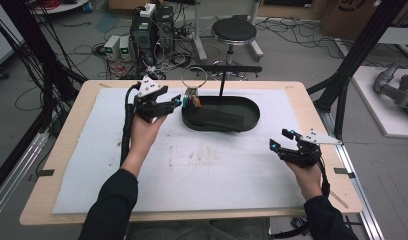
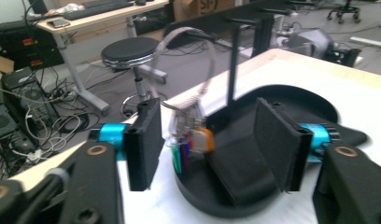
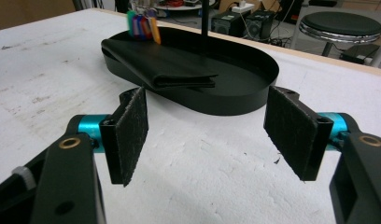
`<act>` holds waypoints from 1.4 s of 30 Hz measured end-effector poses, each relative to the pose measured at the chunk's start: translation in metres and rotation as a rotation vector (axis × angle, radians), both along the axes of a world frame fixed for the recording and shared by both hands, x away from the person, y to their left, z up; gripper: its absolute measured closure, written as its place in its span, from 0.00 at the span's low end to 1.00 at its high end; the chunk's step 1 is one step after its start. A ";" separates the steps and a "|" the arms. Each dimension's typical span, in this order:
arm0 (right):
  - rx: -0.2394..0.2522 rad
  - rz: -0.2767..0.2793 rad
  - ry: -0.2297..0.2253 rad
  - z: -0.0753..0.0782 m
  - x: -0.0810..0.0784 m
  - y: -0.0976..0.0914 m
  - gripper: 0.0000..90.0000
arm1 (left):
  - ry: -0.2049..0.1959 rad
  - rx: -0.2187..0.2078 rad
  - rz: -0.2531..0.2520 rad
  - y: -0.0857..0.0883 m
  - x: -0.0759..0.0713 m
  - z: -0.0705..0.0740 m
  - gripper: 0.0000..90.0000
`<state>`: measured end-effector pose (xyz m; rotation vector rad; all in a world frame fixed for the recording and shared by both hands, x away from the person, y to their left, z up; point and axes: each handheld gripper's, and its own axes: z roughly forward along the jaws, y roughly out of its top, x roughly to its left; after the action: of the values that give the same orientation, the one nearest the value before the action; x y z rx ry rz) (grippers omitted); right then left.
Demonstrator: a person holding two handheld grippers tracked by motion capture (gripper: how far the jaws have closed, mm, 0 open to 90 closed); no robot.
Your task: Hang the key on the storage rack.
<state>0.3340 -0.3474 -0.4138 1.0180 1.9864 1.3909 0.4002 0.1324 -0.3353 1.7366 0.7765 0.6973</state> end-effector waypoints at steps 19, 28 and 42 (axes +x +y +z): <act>0.006 -0.058 0.005 0.002 -0.005 -0.003 0.34 | -0.023 -0.068 -0.004 0.082 -0.095 -0.060 0.26; -0.033 -0.056 -0.006 0.002 -0.004 0.003 0.34 | -0.004 -0.001 -0.003 0.086 -0.090 -0.073 0.26; -0.046 -0.055 0.004 0.000 -0.002 0.004 0.34 | 0.016 0.021 0.029 0.092 -0.088 -0.080 0.26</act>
<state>0.3318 -0.3434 -0.4133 1.0477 1.9690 1.3097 0.3119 0.2239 -0.4152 1.7548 0.8095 0.7138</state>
